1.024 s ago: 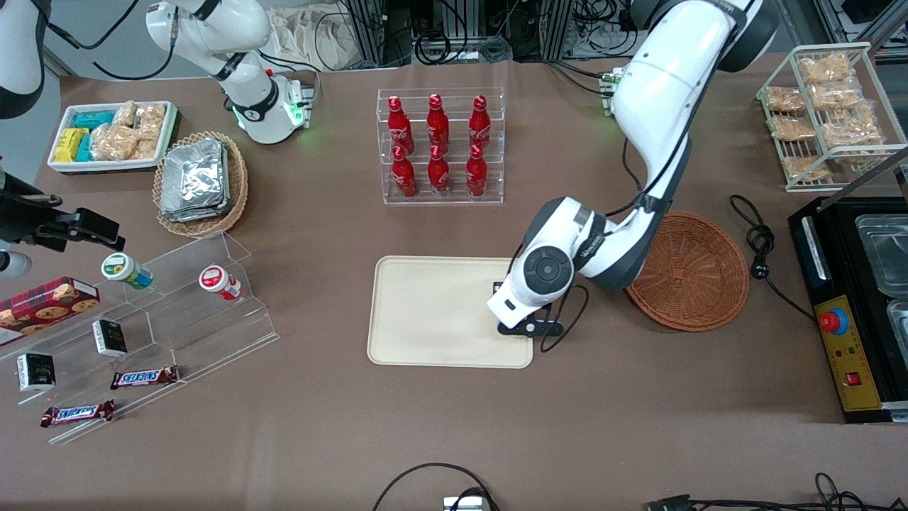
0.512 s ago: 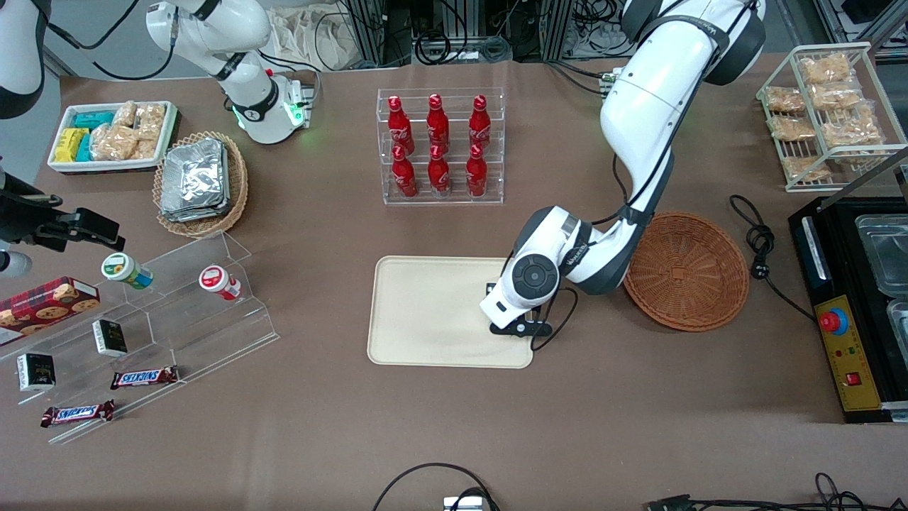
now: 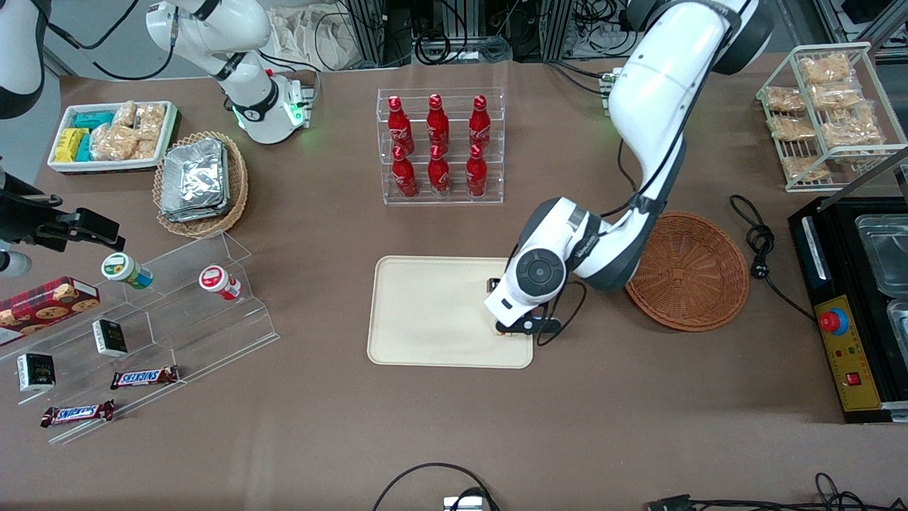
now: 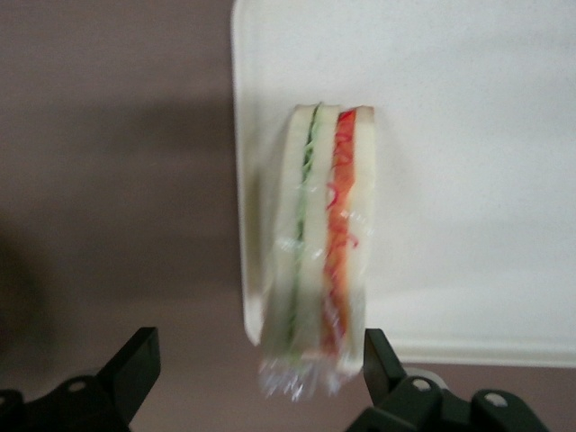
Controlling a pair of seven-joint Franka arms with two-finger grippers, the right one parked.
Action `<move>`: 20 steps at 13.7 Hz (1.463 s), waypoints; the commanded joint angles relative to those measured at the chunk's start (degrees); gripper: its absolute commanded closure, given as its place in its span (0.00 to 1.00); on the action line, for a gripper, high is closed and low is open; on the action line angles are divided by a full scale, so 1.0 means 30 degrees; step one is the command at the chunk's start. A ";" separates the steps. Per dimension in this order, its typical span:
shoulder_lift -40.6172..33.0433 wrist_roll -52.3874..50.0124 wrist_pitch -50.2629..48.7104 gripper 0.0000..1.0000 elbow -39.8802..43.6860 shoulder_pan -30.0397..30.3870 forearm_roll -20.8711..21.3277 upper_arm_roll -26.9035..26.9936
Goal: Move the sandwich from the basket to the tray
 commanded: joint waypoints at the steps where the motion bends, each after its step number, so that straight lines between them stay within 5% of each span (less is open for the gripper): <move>1: -0.3499 0.0033 -0.1965 0.00 -0.1844 0.0915 -0.0250 0.0068; 6: -1.0646 0.3217 -0.1793 0.00 -0.9105 0.3255 -0.0279 0.0097; 8: -1.2207 0.5122 -0.2317 0.00 -0.9967 0.4283 -0.0280 0.0155; 15: -0.9813 0.7387 -0.7064 0.00 -0.3414 0.9467 0.0746 0.0185; 20: -0.9341 0.7124 -0.7038 0.00 -0.1913 0.9796 0.0892 0.0214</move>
